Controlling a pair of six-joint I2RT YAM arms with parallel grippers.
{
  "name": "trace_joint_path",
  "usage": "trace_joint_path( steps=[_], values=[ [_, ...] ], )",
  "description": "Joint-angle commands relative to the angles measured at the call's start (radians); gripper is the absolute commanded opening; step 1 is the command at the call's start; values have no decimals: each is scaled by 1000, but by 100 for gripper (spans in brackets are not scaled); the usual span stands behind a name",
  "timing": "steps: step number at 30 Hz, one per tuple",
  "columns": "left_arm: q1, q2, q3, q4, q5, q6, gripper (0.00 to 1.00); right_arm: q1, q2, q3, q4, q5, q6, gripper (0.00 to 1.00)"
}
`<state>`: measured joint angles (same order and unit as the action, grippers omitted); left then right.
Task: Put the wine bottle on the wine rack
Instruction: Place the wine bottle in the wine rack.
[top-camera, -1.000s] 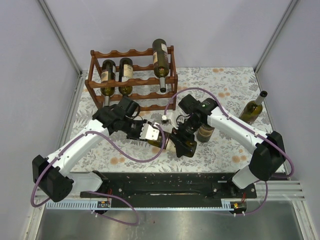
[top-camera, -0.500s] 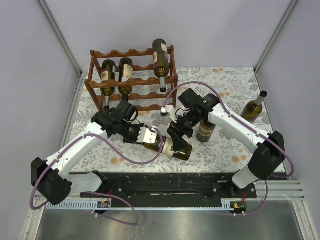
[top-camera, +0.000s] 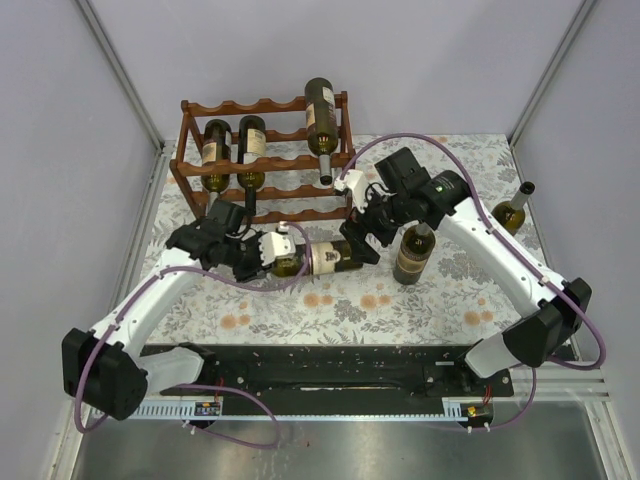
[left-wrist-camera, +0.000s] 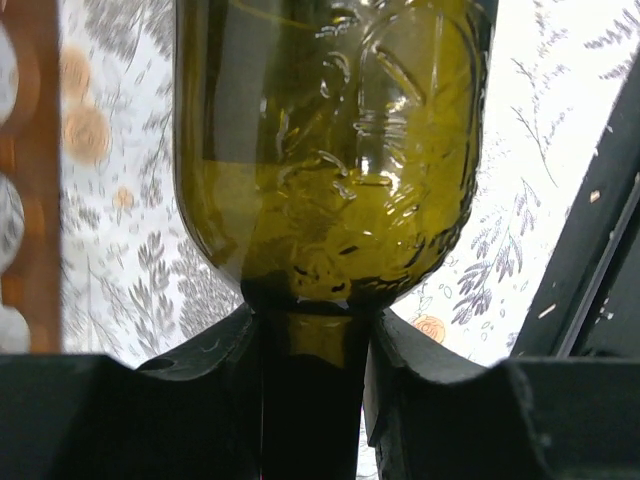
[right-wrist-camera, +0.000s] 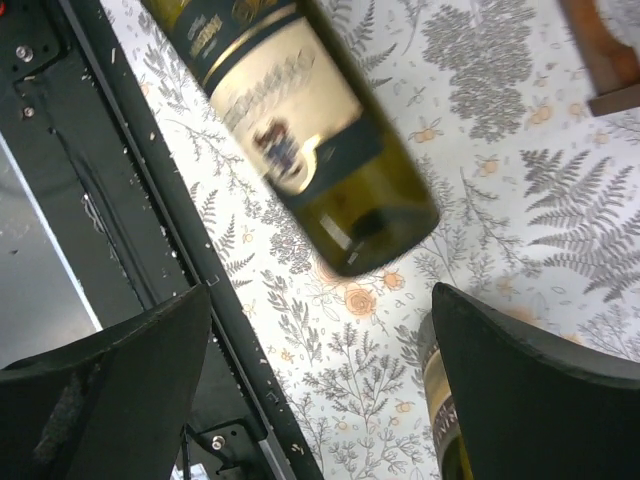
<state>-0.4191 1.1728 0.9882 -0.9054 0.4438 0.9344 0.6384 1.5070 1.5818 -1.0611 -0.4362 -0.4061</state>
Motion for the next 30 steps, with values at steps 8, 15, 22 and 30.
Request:
trace_joint_path(
  steps=[8, 15, 22, 30],
  values=[
    [68, -193, -74, 244, -209, -428, 0, -13, -36, 67, 55, 54, 50, 100],
    [68, -222, -13, 181, -295, -574, 0, -11, -36, 49, 79, 60, 55, 100],
    [66, -249, 10, 160, -281, -758, 0, -11, -48, 40, 88, 56, 67, 99],
    [42, -182, 38, 197, -306, -896, 0, -17, -24, 75, 101, 89, 73, 99]
  ],
)
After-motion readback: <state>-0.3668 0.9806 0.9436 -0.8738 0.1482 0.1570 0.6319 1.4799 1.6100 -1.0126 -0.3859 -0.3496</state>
